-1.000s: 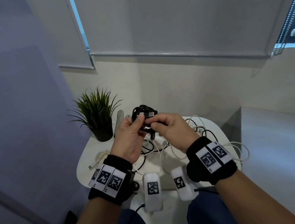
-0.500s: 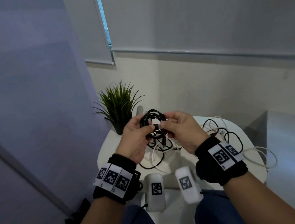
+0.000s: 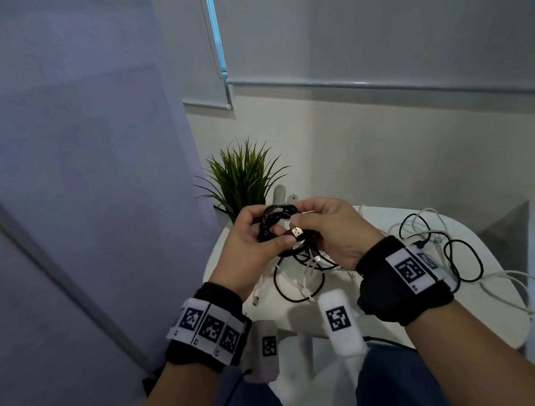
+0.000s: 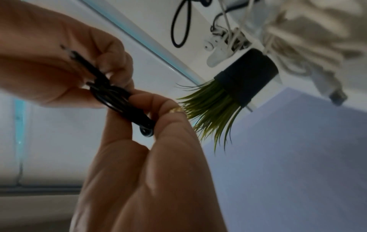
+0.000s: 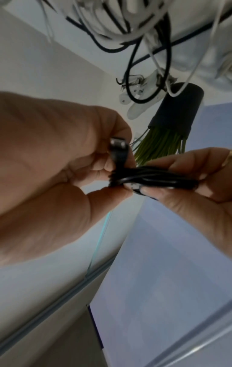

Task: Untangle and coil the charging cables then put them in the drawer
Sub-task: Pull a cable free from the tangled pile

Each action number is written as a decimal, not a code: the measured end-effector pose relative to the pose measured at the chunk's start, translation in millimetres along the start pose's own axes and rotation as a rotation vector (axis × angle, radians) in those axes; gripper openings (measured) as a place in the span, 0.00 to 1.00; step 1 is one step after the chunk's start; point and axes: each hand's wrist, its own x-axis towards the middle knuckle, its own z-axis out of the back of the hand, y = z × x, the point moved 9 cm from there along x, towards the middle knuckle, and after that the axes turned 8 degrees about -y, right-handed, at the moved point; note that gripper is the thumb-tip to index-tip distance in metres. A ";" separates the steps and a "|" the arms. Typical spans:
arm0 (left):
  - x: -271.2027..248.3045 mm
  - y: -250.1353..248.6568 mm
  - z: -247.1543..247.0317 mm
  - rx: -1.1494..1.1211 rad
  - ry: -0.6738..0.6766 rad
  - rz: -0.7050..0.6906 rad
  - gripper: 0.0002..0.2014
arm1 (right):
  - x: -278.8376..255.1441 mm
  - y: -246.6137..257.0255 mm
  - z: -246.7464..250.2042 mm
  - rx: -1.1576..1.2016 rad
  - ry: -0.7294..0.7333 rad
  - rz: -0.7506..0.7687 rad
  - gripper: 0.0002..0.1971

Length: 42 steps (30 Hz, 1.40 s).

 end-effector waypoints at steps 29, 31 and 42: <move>6.4 11.4 24.4 0.123 -0.137 0.085 0.14 | 3.6 -14.7 -6.3 -0.096 -0.146 0.023 0.10; 4.8 13.8 23.5 0.111 -0.107 0.113 0.15 | 3.3 -15.6 -5.5 -0.102 -0.137 0.008 0.10; 4.9 13.7 31.7 0.072 -0.101 0.140 0.07 | 6.6 -28.9 -17.0 -0.021 -0.022 -0.096 0.08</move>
